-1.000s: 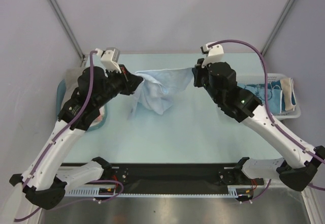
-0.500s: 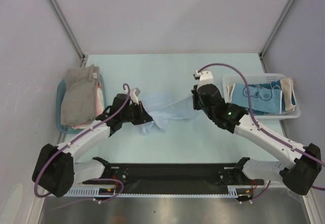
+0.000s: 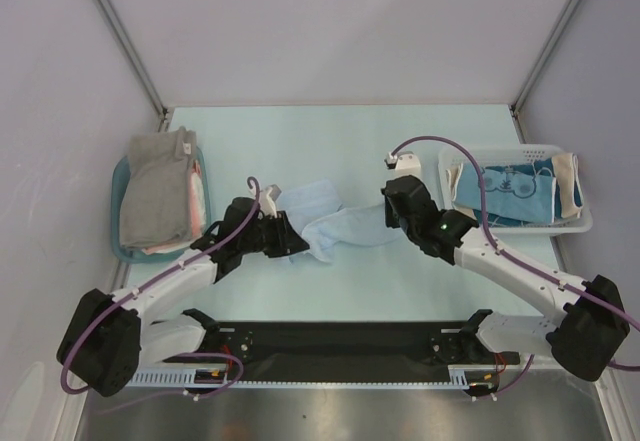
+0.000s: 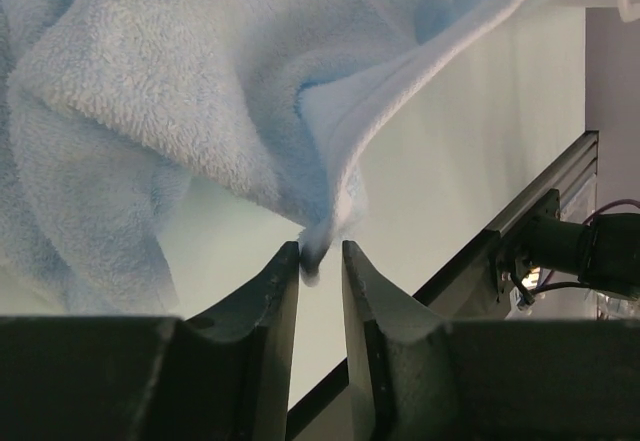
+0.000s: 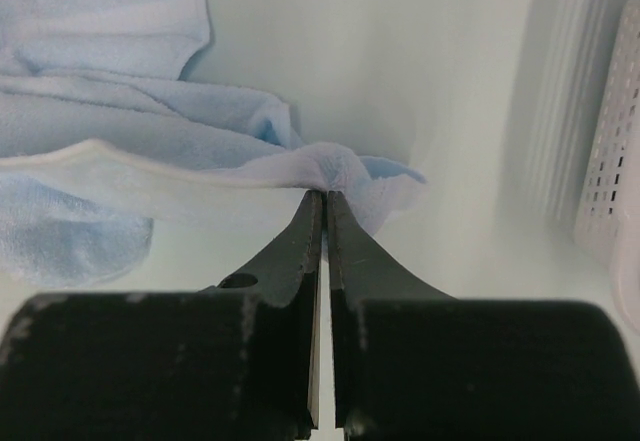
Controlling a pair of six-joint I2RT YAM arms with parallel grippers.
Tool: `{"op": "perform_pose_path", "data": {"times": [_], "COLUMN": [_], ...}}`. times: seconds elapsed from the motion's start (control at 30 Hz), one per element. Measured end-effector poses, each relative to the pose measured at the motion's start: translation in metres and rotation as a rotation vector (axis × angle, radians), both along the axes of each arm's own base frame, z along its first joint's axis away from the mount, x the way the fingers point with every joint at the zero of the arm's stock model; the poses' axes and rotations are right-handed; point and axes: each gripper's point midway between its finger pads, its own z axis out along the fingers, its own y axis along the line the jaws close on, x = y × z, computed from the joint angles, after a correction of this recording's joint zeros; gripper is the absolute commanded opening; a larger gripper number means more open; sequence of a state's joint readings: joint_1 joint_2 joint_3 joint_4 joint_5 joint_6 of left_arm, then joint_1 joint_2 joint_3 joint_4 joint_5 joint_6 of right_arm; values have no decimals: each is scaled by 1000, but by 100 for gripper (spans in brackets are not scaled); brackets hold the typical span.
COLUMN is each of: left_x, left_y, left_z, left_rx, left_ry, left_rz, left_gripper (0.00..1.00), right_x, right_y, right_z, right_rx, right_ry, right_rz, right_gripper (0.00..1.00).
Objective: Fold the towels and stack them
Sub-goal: Flatten out the crumpled towel
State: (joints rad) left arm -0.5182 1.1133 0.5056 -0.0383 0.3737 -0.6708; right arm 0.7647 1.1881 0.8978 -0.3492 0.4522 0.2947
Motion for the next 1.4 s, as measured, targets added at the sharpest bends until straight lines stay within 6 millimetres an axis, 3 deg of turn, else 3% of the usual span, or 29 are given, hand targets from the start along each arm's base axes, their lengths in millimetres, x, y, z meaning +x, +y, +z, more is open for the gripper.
{"op": "perform_pose_path", "data": {"times": [0.43, 0.5, 0.63, 0.8, 0.93, 1.07, 1.3, 1.4], "left_x": [0, 0, 1, -1, 2, 4, 9, 19], "left_y": [-6, -8, -10, -9, -4, 3, 12, 16], "left_z": [0, 0, -2, 2, 26, 63, 109, 139], "left_rx": [37, 43, 54, 85, 104, 101, 98, 111], "left_ry": [-11, -11, -7, -7, -54, -142, -258, -317], "left_rz": [-48, -55, -60, -64, -50, -30, 10, 45], "left_gripper": [26, 22, 2, 0, 2, 0, 0, 1], "right_x": [7, 6, 6, 5, 11, 21, 22, 25], "right_y": [-12, -12, -12, -16, -26, -39, -35, -32], "right_z": [6, 6, 7, 10, 23, 47, 98, 129], "right_rx": [-7, -8, -7, -12, 1, 41, 127, 155], "right_ry": [-12, -10, -12, -12, -31, -64, -146, -205], "right_rz": [-46, -46, -45, -54, -86, -126, -93, -76], "right_gripper": [0, 0, 0, 0, 0, 0, 0, 0]}}
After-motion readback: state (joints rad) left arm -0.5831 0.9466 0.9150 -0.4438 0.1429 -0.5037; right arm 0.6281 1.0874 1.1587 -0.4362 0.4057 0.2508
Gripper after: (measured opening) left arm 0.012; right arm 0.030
